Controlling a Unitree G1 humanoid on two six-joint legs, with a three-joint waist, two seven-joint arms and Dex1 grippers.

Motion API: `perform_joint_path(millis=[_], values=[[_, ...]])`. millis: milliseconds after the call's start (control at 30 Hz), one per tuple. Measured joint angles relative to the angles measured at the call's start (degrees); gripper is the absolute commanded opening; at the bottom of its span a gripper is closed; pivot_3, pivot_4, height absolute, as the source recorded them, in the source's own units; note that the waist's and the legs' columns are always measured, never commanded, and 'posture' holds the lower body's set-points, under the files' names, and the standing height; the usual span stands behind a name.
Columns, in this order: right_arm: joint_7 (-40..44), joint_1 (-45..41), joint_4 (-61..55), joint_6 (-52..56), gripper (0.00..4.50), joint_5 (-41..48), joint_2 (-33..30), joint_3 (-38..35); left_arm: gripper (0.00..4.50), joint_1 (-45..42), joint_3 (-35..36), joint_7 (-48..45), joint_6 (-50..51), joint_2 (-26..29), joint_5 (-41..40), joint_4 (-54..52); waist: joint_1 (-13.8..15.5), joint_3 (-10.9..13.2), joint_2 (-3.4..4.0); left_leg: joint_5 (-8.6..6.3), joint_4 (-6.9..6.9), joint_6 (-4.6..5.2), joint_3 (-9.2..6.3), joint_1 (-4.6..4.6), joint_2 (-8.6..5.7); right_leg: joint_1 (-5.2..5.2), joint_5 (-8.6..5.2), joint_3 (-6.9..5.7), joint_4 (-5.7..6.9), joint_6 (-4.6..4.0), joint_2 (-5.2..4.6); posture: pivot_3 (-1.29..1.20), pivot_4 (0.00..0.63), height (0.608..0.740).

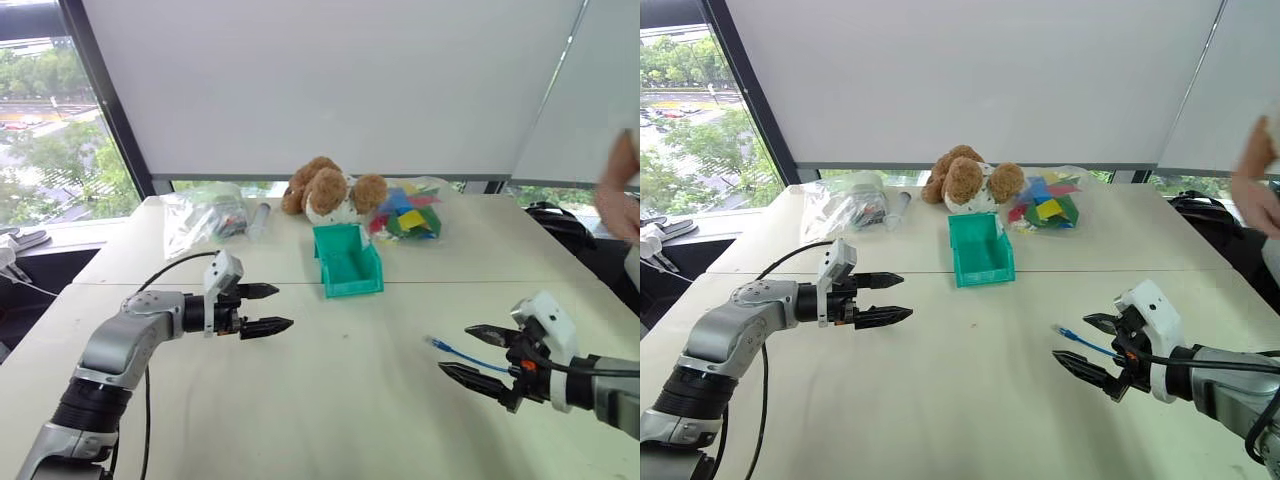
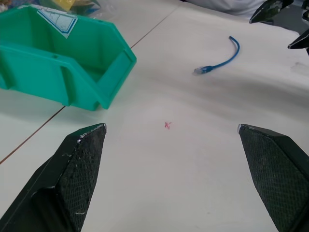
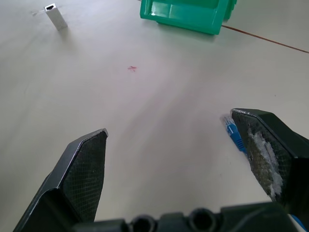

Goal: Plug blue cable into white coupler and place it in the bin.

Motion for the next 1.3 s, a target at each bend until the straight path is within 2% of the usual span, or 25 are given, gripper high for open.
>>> perform_joint_path(millis=[500,633,767,900,1100,1233,1300], values=[[3.35,-0.76,6.20,-2.57,4.45,-4.44,-2.96,0.37,4.50,0.08,0.02,1.27,0.29,-2.97,-0.46,-1.83,0.00,0.00,-0.01,0.00,0.02,0.00,0.00,0.00,0.00,0.01,0.00,0.00,0.00,0.01,0.01,0.00,0.150,0.740],[7.33,-1.31,11.19,-7.07,4.45,-8.31,-6.29,3.78,4.50,0.17,-0.04,1.92,0.20,-4.31,-0.42,-1.87,-0.03,0.00,-0.01,0.00,0.03,0.00,0.01,0.01,-0.02,0.01,0.00,0.00,0.01,0.01,0.01,0.00,0.150,0.740],[13.47,-2.60,21.50,-15.33,4.45,-12.92,-7.74,7.97,4.50,0.17,-0.05,1.90,-0.37,-4.53,0.02,-1.61,-0.05,0.00,-0.02,0.00,0.04,0.00,0.04,0.01,-0.04,0.03,0.00,0.00,0.00,0.01,0.01,0.00,0.150,0.740],[18.70,-8.11,34.87,-23.06,4.45,-17.09,-7.13,13.87,4.50,0.08,-0.12,2.41,-1.38,-5.81,0.39,-0.95,-0.16,0.01,-0.01,0.00,0.07,0.00,0.07,0.06,-0.05,0.09,0.00,0.00,0.01,0.01,0.01,0.00,0.150,0.740],[23.44,-16.86,51.11,-32.17,4.45,-23.02,-2.07,22.20,4.50,1.31,-0.02,2.79,-1.52,-5.70,0.49,-1.87,-0.36,0.00,0.01,0.00,0.07,0.00,0.07,0.09,-0.04,0.09,0.01,0.00,0.04,0.02,0.03,0.00,0.150,0.740],[24.91,-20.17,58.27,-37.88,4.45,-26.33,0.20,24.88,4.50,2.49,0.11,3.68,-1.40,-5.52,0.46,-3.48,-0.35,0.00,0.01,0.00,0.08,0.00,0.06,0.13,-0.04,0.15,0.01,0.00,0.04,0.03,0.02,0.00,0.150,0.740],[25.57,-21.01,60.02,-40.03,3.93,-27.62,0.36,25.58,4.50,2.93,0.19,4.01,-1.36,-5.36,0.41,-4.59,-0.35,-0.01,-0.01,0.00,0.08,0.00,0.05,0.32,-0.03,0.36,0.01,0.00,0.00,0.02,0.02,0.00,0.150,0.740]])
